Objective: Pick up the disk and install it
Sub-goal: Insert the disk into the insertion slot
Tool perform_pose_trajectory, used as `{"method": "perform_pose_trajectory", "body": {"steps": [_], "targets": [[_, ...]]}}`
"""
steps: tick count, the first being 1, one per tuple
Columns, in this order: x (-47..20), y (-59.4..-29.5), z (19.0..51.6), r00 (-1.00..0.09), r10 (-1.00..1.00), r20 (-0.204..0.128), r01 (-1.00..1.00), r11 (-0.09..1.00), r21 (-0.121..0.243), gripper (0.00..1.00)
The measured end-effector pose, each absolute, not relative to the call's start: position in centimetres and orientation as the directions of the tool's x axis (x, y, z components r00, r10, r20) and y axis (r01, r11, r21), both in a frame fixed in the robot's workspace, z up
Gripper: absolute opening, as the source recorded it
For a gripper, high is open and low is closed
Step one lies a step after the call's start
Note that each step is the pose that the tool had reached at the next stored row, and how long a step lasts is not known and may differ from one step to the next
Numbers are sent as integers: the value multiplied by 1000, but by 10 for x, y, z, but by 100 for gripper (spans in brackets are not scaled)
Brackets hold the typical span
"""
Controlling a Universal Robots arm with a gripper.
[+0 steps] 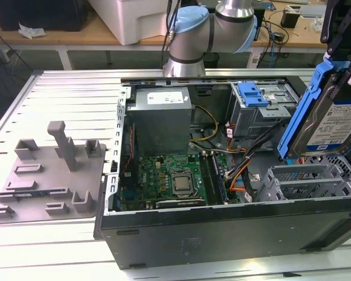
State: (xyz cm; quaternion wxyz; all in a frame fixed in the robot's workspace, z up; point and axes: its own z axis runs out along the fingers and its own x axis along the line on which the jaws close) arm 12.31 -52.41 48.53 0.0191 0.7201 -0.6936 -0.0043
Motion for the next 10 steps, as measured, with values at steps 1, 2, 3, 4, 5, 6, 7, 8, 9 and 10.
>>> {"method": "perform_pose_trajectory", "body": {"steps": [1,2,3,4,5,6,7,8,9,10], "targets": [[123,-524,485,38,-999,20,-999,-37,33,37],[123,-524,484,38,-999,20,-999,-37,33,37],[123,-525,483,38,-999,20,-999,-37,33,37],[123,-525,482,38,-999,19,-999,-37,33,37],[123,-525,482,38,-999,19,-999,-37,33,37],[123,-525,482,38,-999,19,-999,-38,33,37],[123,-526,481,40,-999,19,-999,-40,33,37],[123,-527,480,43,-999,18,-999,-43,33,37],[123,-527,479,46,-999,18,-998,-45,33,37],[123,-528,479,51,-999,18,-998,-50,33,37]]}}
